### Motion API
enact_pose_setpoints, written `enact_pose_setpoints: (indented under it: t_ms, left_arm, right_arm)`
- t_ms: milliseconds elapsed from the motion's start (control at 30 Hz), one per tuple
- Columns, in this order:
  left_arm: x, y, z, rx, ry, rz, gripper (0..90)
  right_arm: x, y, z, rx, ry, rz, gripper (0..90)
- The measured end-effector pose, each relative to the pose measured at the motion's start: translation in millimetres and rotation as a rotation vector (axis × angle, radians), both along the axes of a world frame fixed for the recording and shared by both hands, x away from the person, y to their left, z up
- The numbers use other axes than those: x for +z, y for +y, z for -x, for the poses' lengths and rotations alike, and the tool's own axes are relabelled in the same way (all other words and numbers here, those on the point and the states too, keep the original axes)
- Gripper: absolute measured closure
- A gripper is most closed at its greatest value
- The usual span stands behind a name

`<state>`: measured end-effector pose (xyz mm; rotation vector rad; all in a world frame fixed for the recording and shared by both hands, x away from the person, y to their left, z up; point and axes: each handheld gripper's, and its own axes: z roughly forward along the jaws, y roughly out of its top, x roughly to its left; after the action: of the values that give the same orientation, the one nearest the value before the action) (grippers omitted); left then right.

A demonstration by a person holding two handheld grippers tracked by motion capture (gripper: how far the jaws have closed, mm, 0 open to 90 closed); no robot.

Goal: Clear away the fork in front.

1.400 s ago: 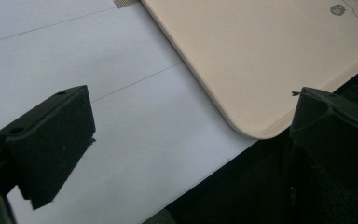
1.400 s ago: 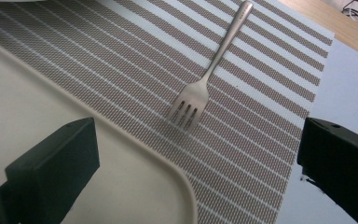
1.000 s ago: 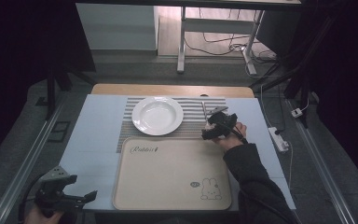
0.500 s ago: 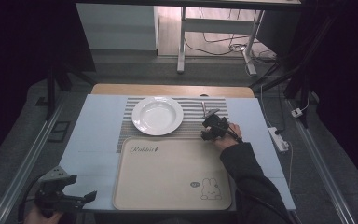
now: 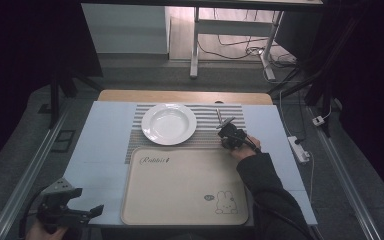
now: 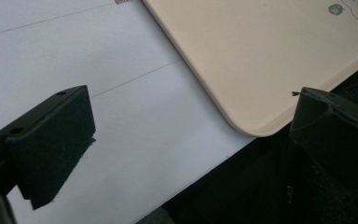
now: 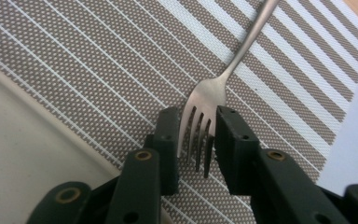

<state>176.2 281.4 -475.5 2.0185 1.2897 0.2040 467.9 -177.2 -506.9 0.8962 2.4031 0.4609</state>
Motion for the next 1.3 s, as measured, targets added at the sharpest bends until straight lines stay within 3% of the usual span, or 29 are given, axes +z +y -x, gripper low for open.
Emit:
enact_pose_setpoints:
  t_ms: [167, 233, 467, 633, 867, 967, 1100, 1200, 1300]
  left_arm:
    - [0.0, -0.1, 0.3, 0.001, 0.000, 0.002, 0.0]
    - [0.1, 0.2, 0.3, 0.000, -0.001, 0.001, 0.0]
    - [0.2, 1.0, 0.4, 0.001, -0.003, 0.012, 0.0]
    - [1.6, 4.3, 2.3, -0.016, -0.026, 0.060, 0.0]
    - [4.1, -2.0, 2.7, -0.045, -0.053, 0.039, 0.0]
    - [5.0, -2.8, 2.2, -0.053, -0.059, 0.054, 0.0]
    - [4.4, -5.9, -2.8, -0.126, -0.078, 0.095, 0.0]
    - [5.0, -10.1, -4.2, -0.144, -0.095, 0.082, 0.0]
    - [4.9, -18.0, -8.0, -0.197, -0.129, 0.062, 0.0]
  right_arm:
    - [2.0, -1.8, 1.0, -0.025, -0.009, 0.005, 77.4]
    - [4.3, -2.1, 2.1, -0.032, -0.024, 0.010, 88.6]
    - [6.5, -8.8, 0.1, -0.053, 0.004, -0.032, 89.3]
    - [12.1, -13.2, 0.9, -0.043, 0.017, -0.090, 89.4]
    - [21.7, -15.0, 9.1, -0.018, -0.010, -0.097, 89.4]
    - [27.6, -16.4, 14.6, -0.007, -0.019, -0.105, 89.3]
    - [36.1, -18.5, 23.3, 0.027, -0.020, -0.123, 89.4]
    - [40.0, -17.4, 31.3, 0.057, -0.023, -0.114, 89.3]
    - [43.8, -17.3, 38.0, 0.075, -0.021, -0.125, 89.4]
